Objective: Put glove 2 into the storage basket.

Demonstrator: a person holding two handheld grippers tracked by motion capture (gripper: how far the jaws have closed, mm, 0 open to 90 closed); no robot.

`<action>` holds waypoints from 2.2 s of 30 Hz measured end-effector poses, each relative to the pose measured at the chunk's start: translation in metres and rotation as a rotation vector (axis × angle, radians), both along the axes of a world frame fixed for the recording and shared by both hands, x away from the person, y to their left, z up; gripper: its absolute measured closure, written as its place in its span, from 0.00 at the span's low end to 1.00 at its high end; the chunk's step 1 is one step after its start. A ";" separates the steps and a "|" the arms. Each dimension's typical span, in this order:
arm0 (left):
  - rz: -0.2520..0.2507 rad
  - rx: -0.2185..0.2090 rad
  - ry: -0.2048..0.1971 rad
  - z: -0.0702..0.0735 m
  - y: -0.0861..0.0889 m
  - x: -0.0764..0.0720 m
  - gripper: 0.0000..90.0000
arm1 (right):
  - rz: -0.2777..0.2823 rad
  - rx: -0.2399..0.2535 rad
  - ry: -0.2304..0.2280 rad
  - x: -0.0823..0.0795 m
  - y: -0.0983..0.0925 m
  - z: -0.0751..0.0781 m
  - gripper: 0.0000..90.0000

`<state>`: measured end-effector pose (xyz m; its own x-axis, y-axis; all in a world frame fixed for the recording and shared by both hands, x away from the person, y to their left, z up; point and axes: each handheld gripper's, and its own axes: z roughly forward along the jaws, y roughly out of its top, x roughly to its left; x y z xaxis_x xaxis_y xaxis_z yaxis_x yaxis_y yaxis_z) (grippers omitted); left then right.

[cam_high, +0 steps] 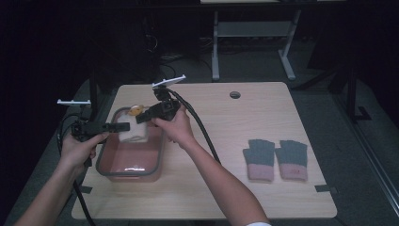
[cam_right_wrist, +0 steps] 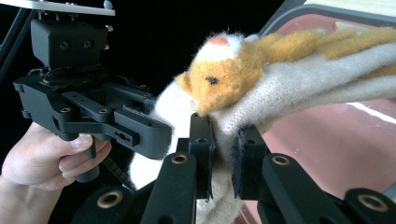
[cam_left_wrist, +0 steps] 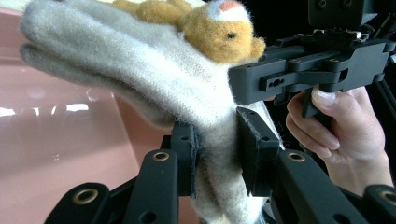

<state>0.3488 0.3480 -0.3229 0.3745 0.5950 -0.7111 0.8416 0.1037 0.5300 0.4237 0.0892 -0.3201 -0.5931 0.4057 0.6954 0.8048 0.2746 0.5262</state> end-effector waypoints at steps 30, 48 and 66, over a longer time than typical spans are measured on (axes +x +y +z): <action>0.010 0.070 0.101 -0.043 0.009 0.001 0.78 | 0.013 0.000 0.111 0.005 0.015 -0.059 0.88; 0.003 0.177 0.143 -0.061 0.004 0.000 0.78 | 0.018 -0.079 0.127 0.002 0.021 -0.081 0.86; 0.013 0.285 0.184 -0.074 -0.004 -0.001 0.77 | -0.006 -0.174 0.080 0.002 0.010 -0.074 0.82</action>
